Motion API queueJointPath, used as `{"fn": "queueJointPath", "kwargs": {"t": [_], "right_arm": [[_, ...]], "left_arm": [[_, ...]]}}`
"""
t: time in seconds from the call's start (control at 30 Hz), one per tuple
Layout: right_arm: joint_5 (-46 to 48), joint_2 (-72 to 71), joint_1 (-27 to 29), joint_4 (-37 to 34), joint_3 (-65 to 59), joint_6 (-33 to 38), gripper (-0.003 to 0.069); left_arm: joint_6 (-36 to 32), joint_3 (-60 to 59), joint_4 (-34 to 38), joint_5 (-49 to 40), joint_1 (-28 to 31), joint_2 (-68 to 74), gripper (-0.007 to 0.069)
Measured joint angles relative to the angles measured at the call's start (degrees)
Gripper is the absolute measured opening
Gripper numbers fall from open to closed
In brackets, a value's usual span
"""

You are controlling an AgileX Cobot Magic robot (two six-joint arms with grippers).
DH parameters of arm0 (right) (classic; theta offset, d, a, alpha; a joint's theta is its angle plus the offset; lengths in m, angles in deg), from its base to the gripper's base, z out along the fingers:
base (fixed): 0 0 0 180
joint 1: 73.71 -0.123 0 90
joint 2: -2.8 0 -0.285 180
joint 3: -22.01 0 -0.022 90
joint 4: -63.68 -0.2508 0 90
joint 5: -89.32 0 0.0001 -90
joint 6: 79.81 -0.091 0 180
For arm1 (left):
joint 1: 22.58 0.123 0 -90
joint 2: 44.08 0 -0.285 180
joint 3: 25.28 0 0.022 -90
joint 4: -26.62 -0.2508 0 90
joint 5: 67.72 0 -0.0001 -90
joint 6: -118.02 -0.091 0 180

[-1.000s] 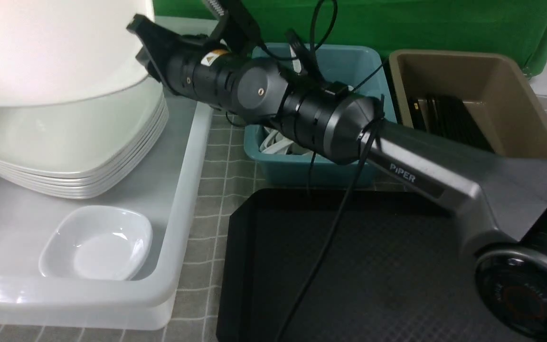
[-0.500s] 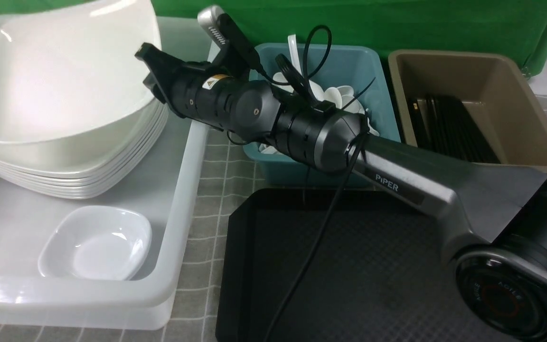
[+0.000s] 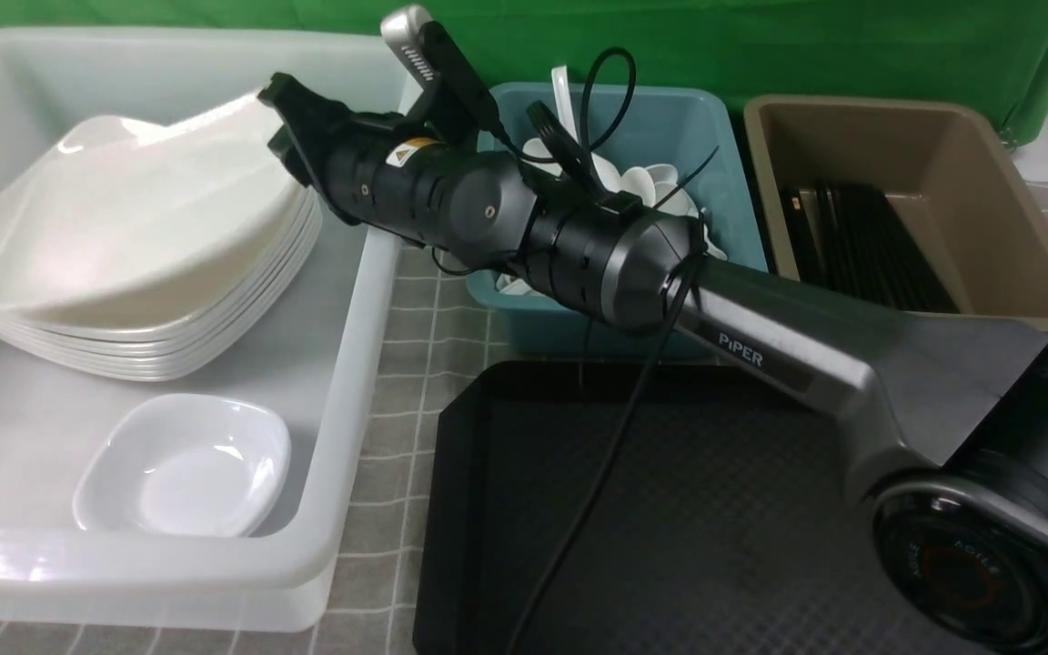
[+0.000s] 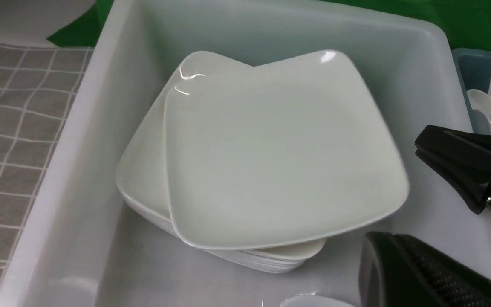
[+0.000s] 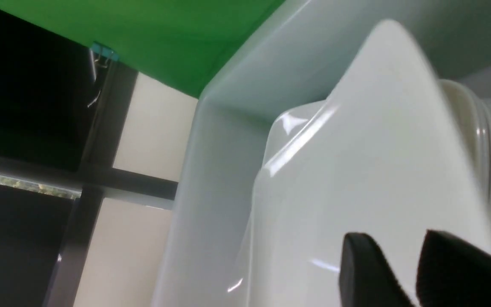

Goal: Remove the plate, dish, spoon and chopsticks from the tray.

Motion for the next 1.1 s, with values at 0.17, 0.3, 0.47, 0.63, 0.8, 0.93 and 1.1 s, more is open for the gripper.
{"fn": "queueJointPath", "kwargs": {"t": [0.17,0.3,0.47,0.63,0.8,0.93,1.1], "right_arm": [[2.2,0.0,0.0,0.2,0.3,0.0,0.0235],[6.3,-0.7,0.4,0.3,0.5,0.3,0.0233],[20.5,-4.0,2.9,0.1,0.4,14.7,0.0169],[39.0,-13.1,9.0,7.7,0.4,30.6,0.0038],[57.8,-22.7,16.0,20.4,0.5,34.2,0.0027],[70.0,-26.9,20.2,24.7,0.4,36.4,0.0027],[70.9,-31.4,23.2,25.4,-3.0,37.1,0.0027]], "left_arm": [[0.0,0.0,0.0,0.0,0.0,0.0,0.0004],[0.0,0.0,0.0,0.0,0.0,0.1,0.0004],[-1.2,0.0,0.8,-0.3,0.0,1.6,0.0004],[-8.3,0.0,7.3,-2.7,-1.3,7.3,0.0004],[-12.1,1.1,6.2,-2.7,-11.7,15.7,0.0004],[-7.4,5.3,-0.8,-2.5,-18.3,23.5,0.0004],[-6.1,15.8,-2.8,-5.6,-20.6,36.5,0.0004]]}}
